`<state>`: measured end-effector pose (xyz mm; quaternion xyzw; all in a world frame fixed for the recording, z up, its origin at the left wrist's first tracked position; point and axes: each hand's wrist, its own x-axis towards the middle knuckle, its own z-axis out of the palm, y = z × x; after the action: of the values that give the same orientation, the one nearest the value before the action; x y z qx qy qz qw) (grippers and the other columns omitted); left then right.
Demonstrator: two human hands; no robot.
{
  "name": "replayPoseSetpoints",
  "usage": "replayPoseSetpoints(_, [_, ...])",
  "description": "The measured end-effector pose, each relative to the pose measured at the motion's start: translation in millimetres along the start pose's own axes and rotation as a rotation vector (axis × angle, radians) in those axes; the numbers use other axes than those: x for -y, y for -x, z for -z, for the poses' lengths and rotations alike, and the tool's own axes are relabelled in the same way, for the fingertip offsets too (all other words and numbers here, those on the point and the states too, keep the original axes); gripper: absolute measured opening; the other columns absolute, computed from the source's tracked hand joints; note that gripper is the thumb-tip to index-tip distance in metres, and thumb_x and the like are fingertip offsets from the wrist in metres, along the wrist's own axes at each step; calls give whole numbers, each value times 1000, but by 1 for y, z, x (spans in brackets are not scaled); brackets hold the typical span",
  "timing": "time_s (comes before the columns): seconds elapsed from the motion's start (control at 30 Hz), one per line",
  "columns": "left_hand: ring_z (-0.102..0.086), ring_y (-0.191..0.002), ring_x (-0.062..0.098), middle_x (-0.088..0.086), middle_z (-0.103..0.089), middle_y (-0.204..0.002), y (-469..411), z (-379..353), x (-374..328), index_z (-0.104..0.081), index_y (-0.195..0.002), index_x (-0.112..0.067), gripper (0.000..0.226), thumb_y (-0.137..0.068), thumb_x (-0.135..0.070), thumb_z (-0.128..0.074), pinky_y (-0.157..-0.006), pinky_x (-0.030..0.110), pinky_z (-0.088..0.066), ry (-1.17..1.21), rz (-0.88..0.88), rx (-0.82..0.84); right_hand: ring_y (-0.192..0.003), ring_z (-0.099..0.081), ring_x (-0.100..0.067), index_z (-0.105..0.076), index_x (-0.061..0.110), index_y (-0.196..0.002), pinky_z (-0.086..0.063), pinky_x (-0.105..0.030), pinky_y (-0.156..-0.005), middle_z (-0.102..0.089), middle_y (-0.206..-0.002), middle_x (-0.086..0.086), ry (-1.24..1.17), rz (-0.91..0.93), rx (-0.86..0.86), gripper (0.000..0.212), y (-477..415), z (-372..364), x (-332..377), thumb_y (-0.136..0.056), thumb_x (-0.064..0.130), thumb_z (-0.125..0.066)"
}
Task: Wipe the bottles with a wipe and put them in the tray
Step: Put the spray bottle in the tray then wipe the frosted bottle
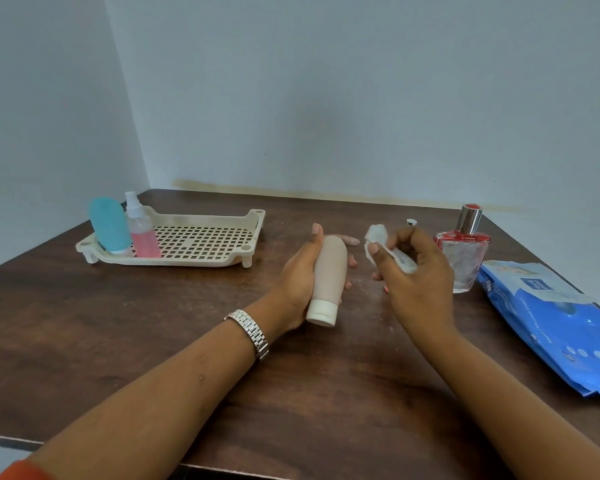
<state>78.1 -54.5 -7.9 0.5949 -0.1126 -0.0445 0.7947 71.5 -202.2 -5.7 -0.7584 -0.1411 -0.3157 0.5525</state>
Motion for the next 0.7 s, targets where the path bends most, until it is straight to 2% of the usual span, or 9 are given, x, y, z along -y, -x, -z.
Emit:
replayPoseSetpoints(0.03, [-58,-58,18,7,-63,-78,1,-4,1,-61,-110,-14,61,-84,-61,-33,-47,24,-49,16,22,-16,-81,-58,0,-60,24,-87,-45,-12,-63,-61,-91,6,60,54,5,8,2,-3,0,-84,23,-67])
replayPoseSetpoints(0.1, [-62,-61,18,9,-65,-78,0,-8,5,-61,-111,-13,61,-84,-61,-36,-52,27,-52,69,51,-67,-99,-53,7,-64,20,-109,-42,-9,-82,-62,-111,7,122,130,107,22,8,-12,-1,-87,25,-64])
replayPoseSetpoints(0.17, [-68,-76,21,10,-70,-90,-3,-6,7,-62,-114,-12,60,-90,-59,-35,-66,32,-57,151,53,-123,-125,-40,2,-48,18,-135,-29,-12,-104,-45,-137,10,152,185,305,45,16,-20,-1,-92,33,-51])
replayPoseSetpoints(0.23, [-68,-86,23,11,-70,-96,-4,0,3,-62,-116,-10,62,-90,-60,-36,-77,36,-56,185,54,-187,-138,-18,4,-24,23,-143,-14,-13,-112,-24,-148,12,158,214,477,53,22,-24,-1,-94,38,-38])
replayPoseSetpoints(0.33, [-69,-80,19,8,-71,-88,-6,7,1,-63,-108,-9,56,-94,-56,-36,-76,33,-56,132,43,-241,-139,-3,7,-15,26,-146,-5,-15,-114,-10,-153,14,202,233,600,57,25,-24,-1,-95,48,-30])
replayPoseSetpoints(0.43, [-67,-65,11,0,-70,-73,-6,9,-1,-66,-112,-5,63,-97,-55,-30,-61,24,-54,96,2,-231,-140,-9,3,-22,22,-144,-7,-15,-114,-17,-151,10,231,334,624,54,24,-23,0,-95,42,-30])
replayPoseSetpoints(0.53, [-61,-58,8,-3,-65,-65,-9,12,-3,-64,-117,-6,68,-97,-57,-24,-55,23,-50,104,-19,-195,-136,-29,-3,-43,15,-137,-20,-19,-113,-40,-143,3,196,399,563,44,23,-22,-1,-93,14,-43])
replayPoseSetpoints(0.63, [-59,-58,9,-1,-63,-64,-9,11,-4,-64,-112,-6,66,-98,-56,-23,-53,23,-50,122,-40,-162,-118,-51,-2,-60,15,-123,-43,-22,-99,-61,-122,4,127,452,446,38,20,-15,-1,-87,2,-56])
replayPoseSetpoints(0.7, [-58,-58,11,1,-60,-68,-7,9,-5,-63,-114,-6,66,-97,-56,-23,-53,23,-50,142,-33,-121,-105,-56,1,-59,18,-123,-47,-15,-88,-64,-112,7,94,418,410,41,18,-12,2,-85,5,-64])
